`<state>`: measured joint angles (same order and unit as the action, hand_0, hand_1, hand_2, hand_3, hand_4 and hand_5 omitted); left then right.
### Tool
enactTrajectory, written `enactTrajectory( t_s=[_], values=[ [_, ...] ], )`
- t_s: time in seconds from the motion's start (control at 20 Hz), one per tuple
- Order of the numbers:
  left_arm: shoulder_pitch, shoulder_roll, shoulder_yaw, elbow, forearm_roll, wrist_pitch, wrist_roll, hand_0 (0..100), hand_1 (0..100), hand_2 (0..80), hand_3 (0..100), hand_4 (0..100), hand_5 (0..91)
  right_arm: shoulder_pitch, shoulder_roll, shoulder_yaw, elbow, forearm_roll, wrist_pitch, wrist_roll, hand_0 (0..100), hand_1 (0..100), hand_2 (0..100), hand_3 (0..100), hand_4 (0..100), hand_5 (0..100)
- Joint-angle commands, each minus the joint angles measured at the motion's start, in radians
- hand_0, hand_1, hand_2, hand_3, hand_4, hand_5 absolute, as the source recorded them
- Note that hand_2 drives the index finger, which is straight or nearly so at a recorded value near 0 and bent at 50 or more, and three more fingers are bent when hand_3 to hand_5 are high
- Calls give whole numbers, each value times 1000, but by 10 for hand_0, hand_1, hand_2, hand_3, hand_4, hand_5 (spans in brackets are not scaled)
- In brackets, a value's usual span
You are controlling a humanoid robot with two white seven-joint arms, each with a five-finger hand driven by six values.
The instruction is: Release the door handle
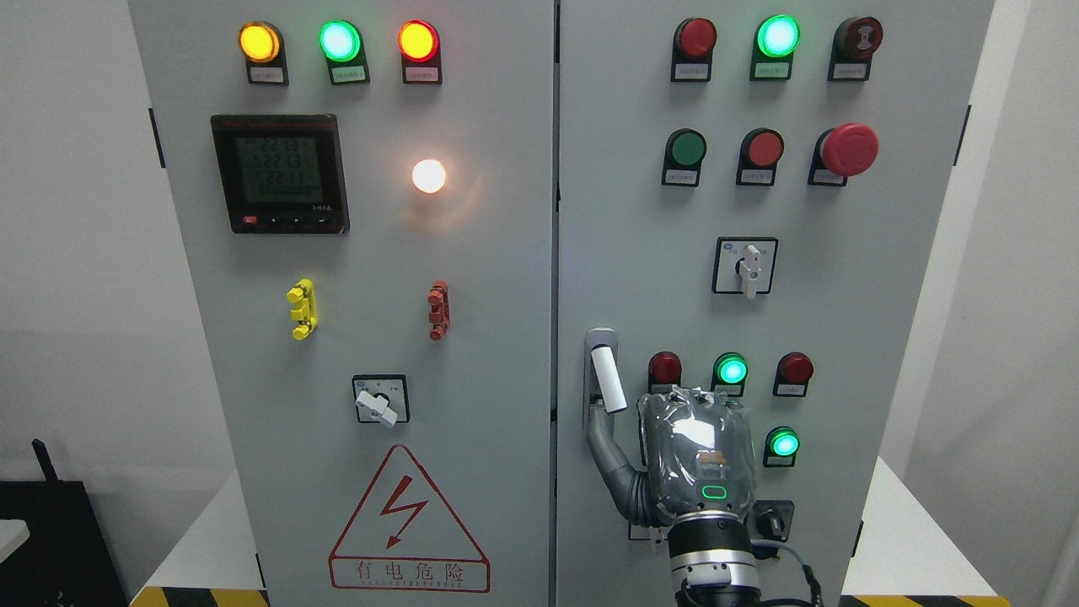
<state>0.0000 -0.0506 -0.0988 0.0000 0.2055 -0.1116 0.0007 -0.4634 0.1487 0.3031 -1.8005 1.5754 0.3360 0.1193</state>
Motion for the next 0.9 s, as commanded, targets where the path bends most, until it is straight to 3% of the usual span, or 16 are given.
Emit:
enactTrajectory(
  t_s=[0.0,0.85],
  values=[
    [34,0,-1,-31,-1,0,1,120,389,0,0,0,0,2,0,1,0,0,0,2,546,0,1000,1000,998,934],
    [34,0,1,-31,0,0,1,120,389,0,0,0,0,2,0,-1,-3,-1,1,2,554,0,1000,1000,999,935]
  ],
)
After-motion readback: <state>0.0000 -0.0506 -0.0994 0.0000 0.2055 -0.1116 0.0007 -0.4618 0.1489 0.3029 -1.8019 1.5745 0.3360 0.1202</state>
